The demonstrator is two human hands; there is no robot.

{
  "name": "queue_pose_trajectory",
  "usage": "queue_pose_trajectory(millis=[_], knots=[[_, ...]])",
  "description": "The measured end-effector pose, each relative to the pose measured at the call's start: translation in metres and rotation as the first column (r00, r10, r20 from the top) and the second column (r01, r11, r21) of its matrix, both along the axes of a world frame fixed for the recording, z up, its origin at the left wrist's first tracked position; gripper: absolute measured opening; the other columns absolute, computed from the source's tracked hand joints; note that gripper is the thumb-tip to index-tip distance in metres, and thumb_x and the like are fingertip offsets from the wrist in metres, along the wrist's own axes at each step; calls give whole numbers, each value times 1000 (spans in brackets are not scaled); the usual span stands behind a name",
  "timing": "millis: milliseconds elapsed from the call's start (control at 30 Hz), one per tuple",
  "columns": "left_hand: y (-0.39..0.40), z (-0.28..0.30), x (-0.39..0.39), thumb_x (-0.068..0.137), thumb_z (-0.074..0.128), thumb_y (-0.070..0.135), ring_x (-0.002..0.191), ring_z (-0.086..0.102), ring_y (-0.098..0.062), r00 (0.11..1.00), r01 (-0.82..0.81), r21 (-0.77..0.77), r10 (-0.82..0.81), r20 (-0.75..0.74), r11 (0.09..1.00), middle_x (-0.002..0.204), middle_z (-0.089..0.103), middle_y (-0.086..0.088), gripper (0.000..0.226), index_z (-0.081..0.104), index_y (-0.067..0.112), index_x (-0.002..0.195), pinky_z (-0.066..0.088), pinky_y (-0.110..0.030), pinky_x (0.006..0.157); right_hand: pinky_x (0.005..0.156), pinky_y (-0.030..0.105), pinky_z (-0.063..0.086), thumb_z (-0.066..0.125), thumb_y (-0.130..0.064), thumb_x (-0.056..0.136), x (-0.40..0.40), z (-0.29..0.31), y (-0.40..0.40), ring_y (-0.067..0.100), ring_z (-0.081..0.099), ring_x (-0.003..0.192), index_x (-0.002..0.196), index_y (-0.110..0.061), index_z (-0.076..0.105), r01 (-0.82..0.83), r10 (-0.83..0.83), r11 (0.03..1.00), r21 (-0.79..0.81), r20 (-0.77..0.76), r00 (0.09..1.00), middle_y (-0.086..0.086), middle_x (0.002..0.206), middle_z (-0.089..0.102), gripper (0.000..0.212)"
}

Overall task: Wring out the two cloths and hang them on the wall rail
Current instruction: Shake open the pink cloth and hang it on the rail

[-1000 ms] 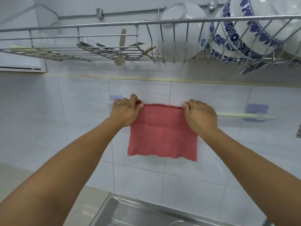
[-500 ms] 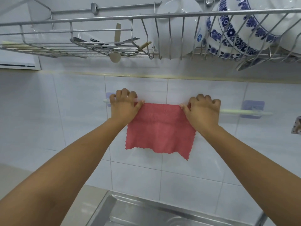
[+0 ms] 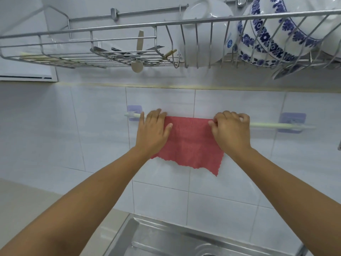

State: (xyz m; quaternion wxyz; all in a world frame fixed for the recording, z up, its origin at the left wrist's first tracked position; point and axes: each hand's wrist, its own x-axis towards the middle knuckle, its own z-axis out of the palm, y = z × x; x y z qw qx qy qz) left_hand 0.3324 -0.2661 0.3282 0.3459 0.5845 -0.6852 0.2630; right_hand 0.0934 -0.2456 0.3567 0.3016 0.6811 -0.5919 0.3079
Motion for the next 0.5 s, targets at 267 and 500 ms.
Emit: queue_pose_trajectory(millis=[267, 500], knots=[[5, -8, -3, 99, 22, 49, 147, 18, -22, 998, -49, 118, 52, -20, 992, 158, 26, -7, 59, 27, 18, 149, 4, -50, 119, 108, 53, 20, 24, -59, 95, 14, -7, 5, 29, 43, 124, 122, -15, 60, 87, -85, 992, 95, -32, 996, 9, 125, 58, 62], [3, 23, 23, 98, 18, 55, 149, 13, -18, 1000, 4, 347, -7, 9, 938, 160, 20, -2, 62, 19, 22, 151, 0, -50, 120, 103, 51, 26, 24, -59, 95, 5, 1, 0, 28, 51, 116, 120, -17, 59, 49, -46, 991, 121, -28, 999, 9, 119, 61, 60]])
